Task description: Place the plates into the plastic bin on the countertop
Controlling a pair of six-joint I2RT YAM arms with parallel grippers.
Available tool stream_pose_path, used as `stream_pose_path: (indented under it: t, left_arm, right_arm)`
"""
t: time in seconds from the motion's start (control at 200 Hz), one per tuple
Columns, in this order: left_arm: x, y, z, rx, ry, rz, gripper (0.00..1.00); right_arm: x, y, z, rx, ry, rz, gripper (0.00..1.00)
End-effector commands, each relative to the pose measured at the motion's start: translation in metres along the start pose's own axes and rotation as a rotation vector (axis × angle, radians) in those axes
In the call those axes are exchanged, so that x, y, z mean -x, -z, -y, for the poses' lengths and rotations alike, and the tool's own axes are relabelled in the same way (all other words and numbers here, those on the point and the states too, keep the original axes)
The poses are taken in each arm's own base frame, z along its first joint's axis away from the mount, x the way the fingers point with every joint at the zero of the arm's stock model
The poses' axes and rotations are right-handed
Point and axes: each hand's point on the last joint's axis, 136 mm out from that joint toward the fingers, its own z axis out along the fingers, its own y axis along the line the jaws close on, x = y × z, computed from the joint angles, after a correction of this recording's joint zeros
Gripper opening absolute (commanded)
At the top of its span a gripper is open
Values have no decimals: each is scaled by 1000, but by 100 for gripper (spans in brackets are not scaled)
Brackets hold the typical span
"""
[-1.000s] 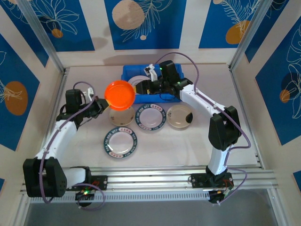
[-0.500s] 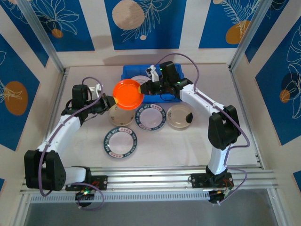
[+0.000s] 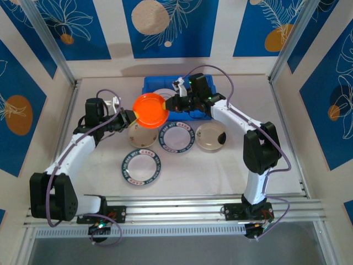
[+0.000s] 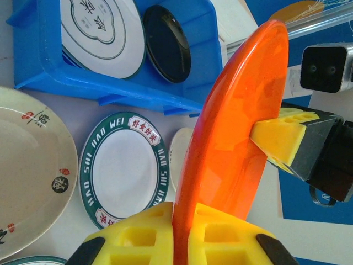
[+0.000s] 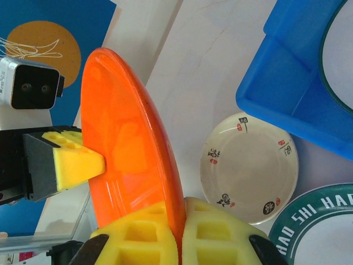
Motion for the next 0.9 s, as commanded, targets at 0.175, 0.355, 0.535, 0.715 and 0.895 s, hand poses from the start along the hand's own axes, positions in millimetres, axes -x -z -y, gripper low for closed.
stream_pose_path:
  t: [0.175,0.355,0.535,0.715,0.895]
  left_arm:
    - [16,-5,3,-4,-12,53,0]
    - [32,-18,2,58,-42,59,0]
    - [50,-53,11,81,-79,18,0]
    - [66,-108,25,85,-124,-27,0]
    - [75,-171,27,83,-129,-80,0]
  right_arm:
    - [-4,0,-7,31,-32,-39,21]
    - [18,38,20,-118,-72,61,68]
    - [41,106,58,-311,-151,249,73]
    - [46,152,83,-389,-210,362,72]
    - [42,164,100,-424,-263,384,70]
